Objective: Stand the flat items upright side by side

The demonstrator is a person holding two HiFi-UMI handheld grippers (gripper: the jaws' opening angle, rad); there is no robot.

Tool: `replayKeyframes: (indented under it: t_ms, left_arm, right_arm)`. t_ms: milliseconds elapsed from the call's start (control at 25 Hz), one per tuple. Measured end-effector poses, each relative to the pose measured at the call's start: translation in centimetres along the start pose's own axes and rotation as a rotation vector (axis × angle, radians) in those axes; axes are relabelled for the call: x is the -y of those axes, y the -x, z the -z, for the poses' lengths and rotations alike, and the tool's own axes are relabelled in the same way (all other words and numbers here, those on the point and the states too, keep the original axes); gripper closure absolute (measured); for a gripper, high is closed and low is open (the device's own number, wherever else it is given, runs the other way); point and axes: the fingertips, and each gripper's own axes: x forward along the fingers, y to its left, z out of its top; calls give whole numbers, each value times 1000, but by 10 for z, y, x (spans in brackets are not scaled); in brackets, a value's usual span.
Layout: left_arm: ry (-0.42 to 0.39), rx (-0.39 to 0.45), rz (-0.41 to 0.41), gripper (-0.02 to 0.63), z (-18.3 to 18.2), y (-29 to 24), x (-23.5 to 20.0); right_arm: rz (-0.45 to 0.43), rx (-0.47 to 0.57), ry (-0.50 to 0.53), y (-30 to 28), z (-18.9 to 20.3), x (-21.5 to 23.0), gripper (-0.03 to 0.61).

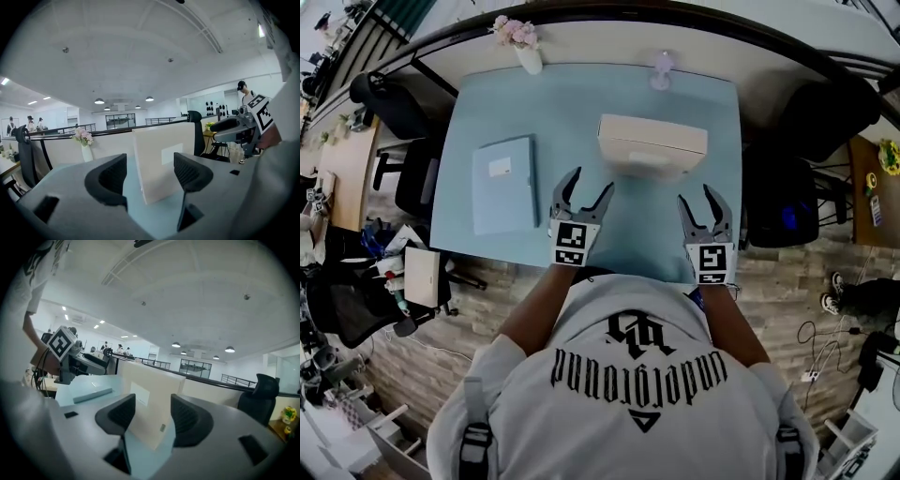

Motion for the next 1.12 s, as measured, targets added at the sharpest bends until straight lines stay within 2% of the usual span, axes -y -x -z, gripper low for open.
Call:
replayKeyframes:
  t_ms: [200, 560, 680, 800, 1120]
  left_arm:
    - [-4, 9, -37, 291, -4, 25, -6]
    - [-9, 23, -153, 291, -4, 91, -62]
    - [0, 33, -192, 291, 1, 108, -89]
    - [20, -2, -223, 291, 20, 125, -121]
    - [61, -36, -251, 291, 54, 159, -225]
  right_arm:
    - [-36, 46, -1, -1, -18, -19, 341]
    - [-158, 122, 13, -23, -56, -89, 342]
    - [-199, 132, 34, -37, -68, -117, 347]
    - [-235, 129, 47, -56, -78, -149, 347]
    - [-321, 64, 43, -125, -94, -242, 347]
